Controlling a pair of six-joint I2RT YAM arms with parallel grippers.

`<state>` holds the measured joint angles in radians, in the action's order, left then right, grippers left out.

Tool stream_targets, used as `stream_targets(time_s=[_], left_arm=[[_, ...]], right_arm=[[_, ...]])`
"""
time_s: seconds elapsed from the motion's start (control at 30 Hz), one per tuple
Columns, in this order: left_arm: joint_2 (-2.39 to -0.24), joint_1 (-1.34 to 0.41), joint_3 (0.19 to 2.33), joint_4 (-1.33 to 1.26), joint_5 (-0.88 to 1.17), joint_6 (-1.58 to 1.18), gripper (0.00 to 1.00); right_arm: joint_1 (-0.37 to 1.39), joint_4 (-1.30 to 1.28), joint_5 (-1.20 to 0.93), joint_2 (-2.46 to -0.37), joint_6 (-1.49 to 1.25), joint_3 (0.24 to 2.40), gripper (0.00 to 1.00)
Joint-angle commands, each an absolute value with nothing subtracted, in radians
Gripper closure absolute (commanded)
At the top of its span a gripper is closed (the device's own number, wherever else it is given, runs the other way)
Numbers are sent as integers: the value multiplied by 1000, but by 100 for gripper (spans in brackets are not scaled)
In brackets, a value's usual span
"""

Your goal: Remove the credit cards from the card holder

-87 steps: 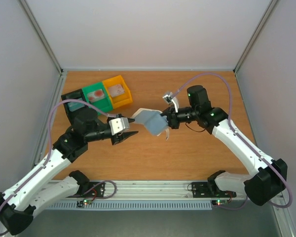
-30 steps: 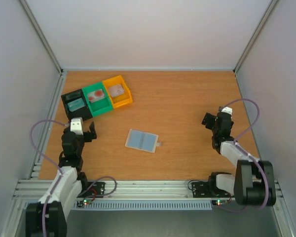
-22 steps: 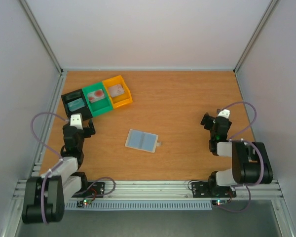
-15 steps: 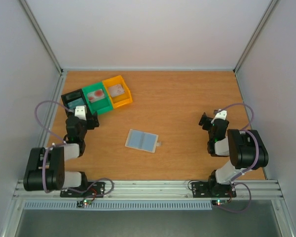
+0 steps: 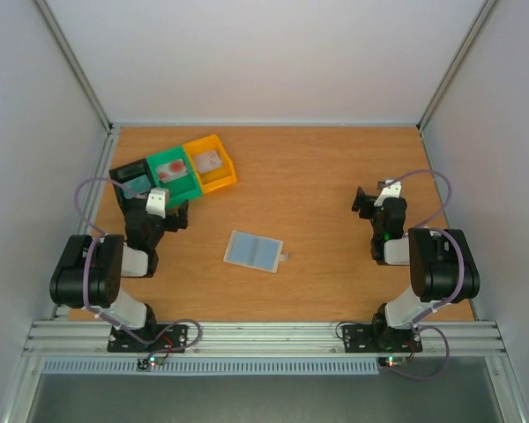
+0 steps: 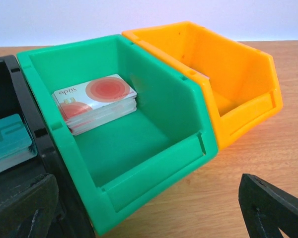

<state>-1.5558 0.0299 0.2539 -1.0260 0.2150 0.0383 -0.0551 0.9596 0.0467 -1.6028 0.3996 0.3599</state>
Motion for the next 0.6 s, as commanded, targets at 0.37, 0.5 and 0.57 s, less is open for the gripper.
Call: stream_targets(time_s=[0.37, 0.5, 0.57], left_arm=[[-1562, 36, 393, -920, 68, -16, 1], [-1556, 35, 396, -904, 87, -9, 1], [-1549, 36, 401, -878, 94, -5, 1]], right_arm=[[-55, 857, 11, -1591, 429, 408, 1], [-55, 854, 11, -1590, 430, 410, 1], [-55, 853, 11, -1591, 431, 411, 2]])
